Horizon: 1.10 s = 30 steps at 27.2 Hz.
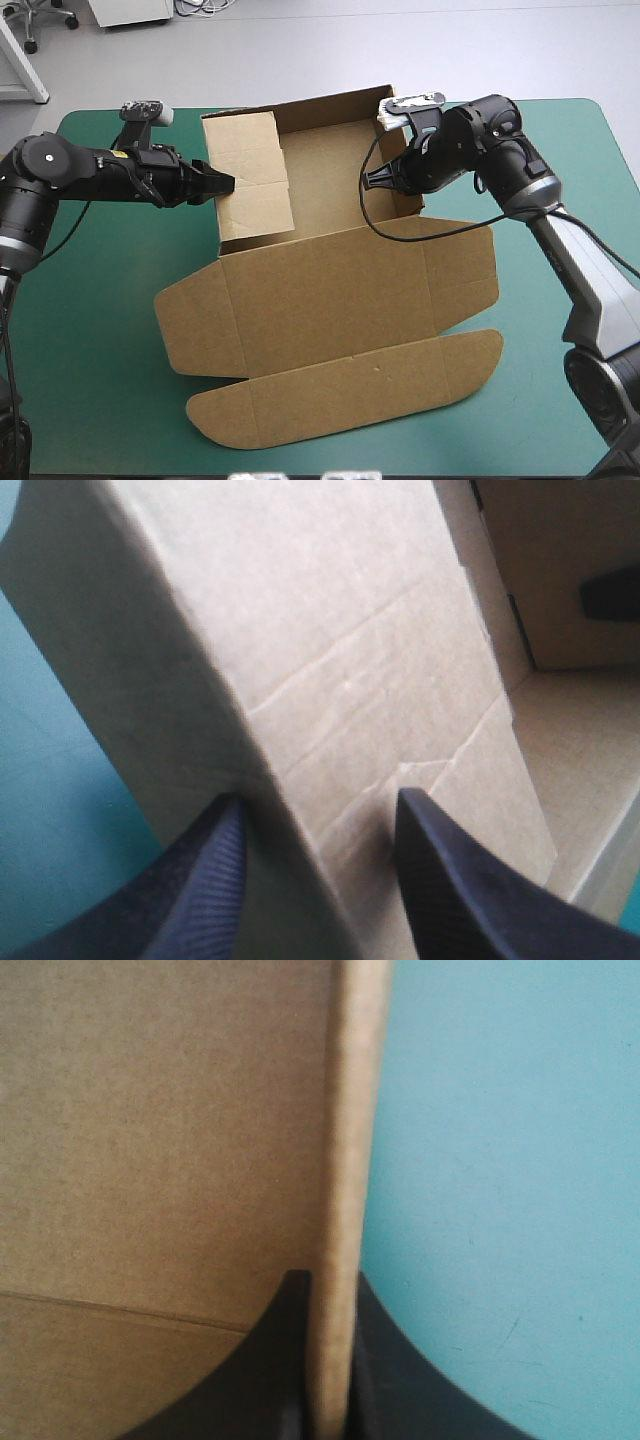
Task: Fold the box
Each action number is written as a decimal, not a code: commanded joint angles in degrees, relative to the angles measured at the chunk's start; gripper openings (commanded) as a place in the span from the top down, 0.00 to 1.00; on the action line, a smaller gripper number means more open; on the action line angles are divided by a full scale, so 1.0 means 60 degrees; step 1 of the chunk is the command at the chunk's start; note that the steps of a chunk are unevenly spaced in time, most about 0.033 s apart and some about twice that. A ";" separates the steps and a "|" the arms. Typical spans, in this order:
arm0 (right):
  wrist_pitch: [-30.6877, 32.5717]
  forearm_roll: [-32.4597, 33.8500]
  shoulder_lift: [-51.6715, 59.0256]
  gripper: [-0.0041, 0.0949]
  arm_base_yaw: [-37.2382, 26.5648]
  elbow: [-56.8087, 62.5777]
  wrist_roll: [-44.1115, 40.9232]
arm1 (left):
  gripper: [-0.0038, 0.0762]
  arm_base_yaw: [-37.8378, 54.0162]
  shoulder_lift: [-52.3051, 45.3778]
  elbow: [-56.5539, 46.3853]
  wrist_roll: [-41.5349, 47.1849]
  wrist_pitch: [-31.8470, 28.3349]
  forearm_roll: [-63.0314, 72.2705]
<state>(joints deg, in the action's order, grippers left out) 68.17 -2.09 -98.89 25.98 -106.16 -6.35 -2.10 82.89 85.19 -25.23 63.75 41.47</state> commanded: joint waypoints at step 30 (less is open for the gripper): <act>-0.1007 0.1208 -0.0153 0.95 0.1117 -0.0344 -0.1114 | 0.54 -0.2259 0.0493 0.0293 0.4769 -0.2326 -0.4952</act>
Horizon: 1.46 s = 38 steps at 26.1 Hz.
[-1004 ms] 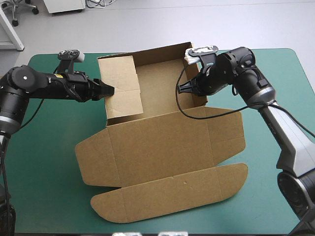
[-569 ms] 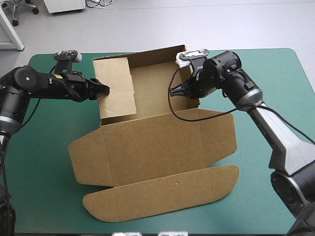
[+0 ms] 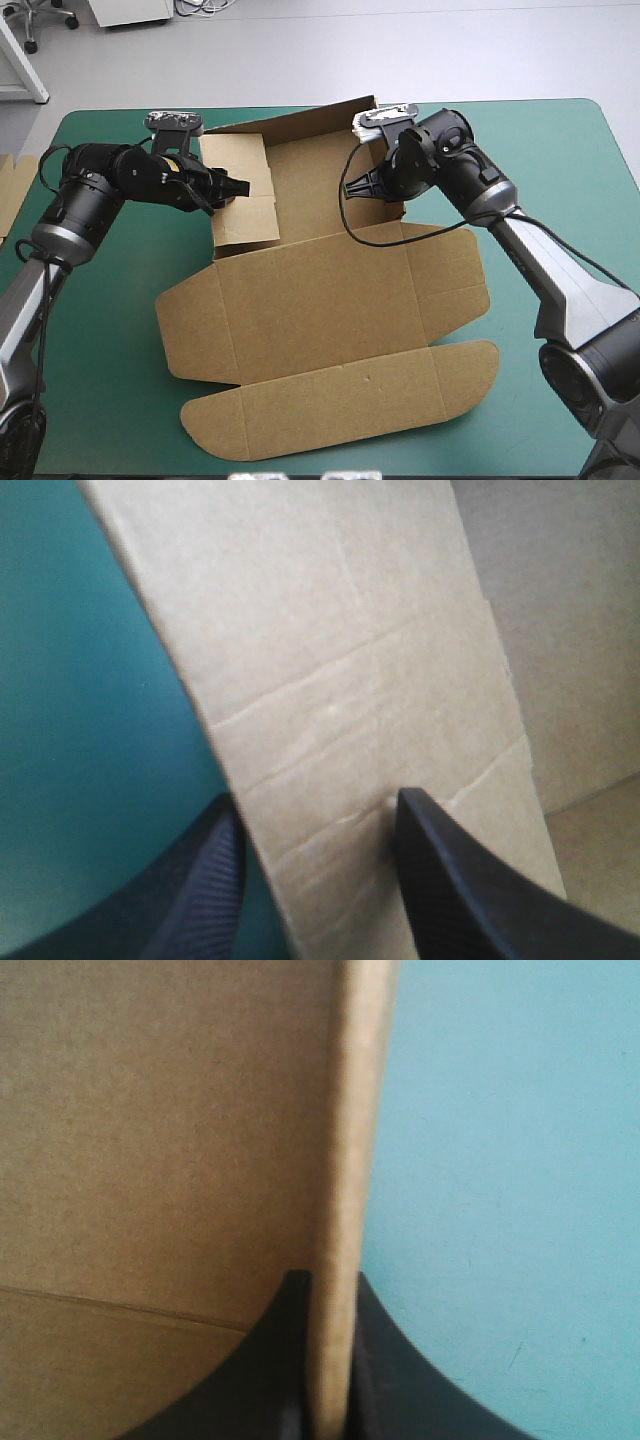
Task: Fold the box
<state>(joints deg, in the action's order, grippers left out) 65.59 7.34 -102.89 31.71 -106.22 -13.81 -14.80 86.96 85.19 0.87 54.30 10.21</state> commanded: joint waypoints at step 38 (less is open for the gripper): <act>-0.0685 -0.2350 0.0512 0.96 0.0159 -0.1681 0.0940 | 0.54 -0.0567 -0.0016 0.0293 0.3129 -0.0950 -0.3656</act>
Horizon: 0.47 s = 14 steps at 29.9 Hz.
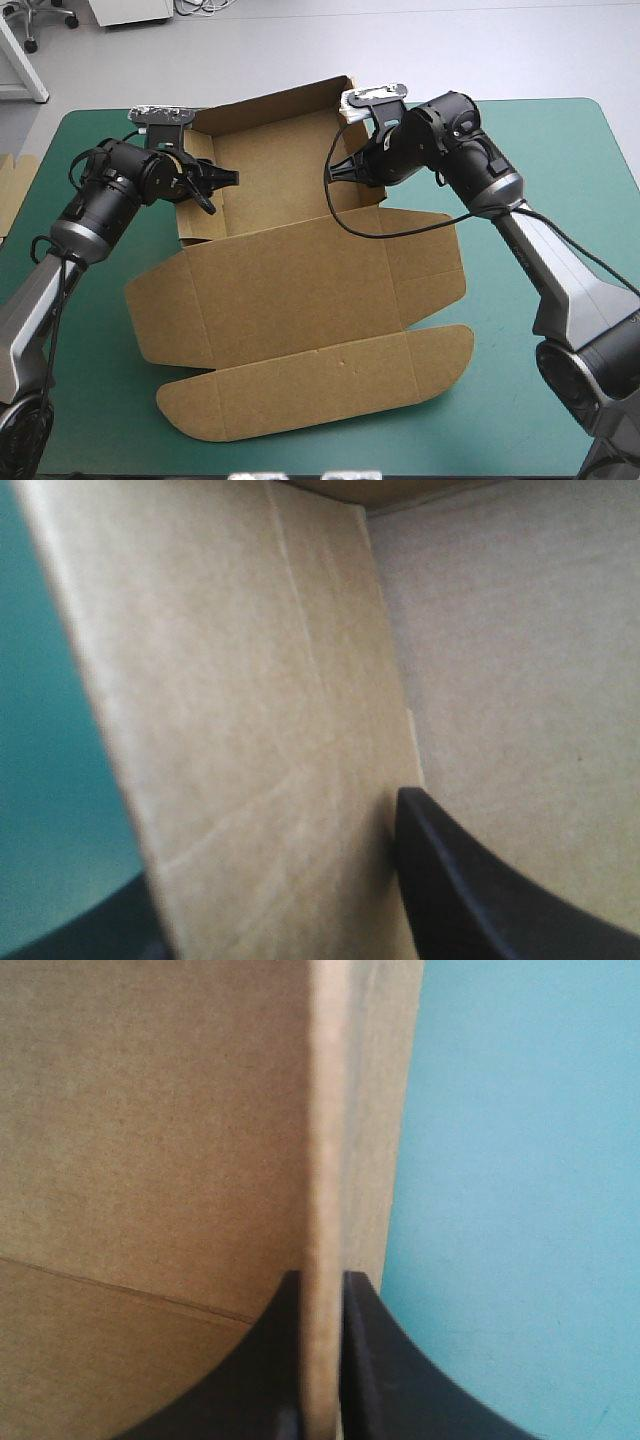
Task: Fold the box
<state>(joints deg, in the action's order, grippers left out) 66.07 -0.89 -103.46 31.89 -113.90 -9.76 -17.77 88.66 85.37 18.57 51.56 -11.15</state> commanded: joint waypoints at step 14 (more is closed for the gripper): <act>-0.0192 0.0299 0.0606 0.96 0.0128 -0.0382 -0.0135 | 0.89 -0.0073 -0.0299 0.0262 0.0179 -0.0386 0.0460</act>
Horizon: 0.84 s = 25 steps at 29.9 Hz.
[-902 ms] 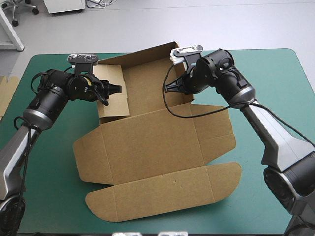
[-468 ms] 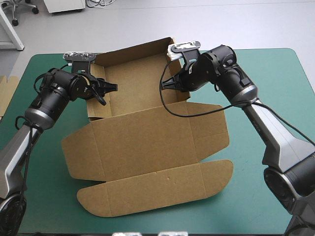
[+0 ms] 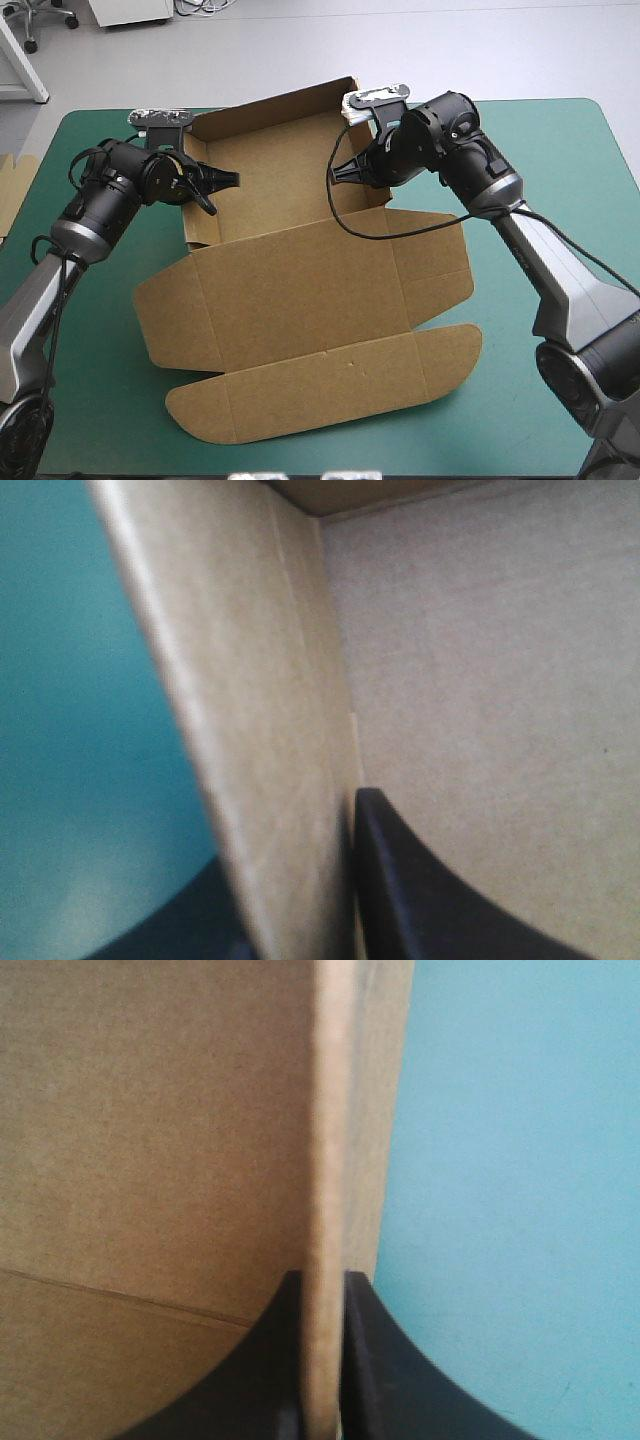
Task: Fold the box
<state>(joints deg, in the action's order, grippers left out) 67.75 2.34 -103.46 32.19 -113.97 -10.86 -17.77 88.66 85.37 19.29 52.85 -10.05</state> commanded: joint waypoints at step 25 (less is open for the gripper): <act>0.0604 0.0328 -0.0374 0.96 0.0078 -0.0332 -0.0441 | 0.96 -0.0087 -0.0250 0.0374 -0.0423 -0.0265 -0.0114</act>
<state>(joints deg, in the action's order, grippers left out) 71.34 4.52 -107.63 32.30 -114.15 -14.92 -17.77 89.35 85.49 18.67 52.57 -10.01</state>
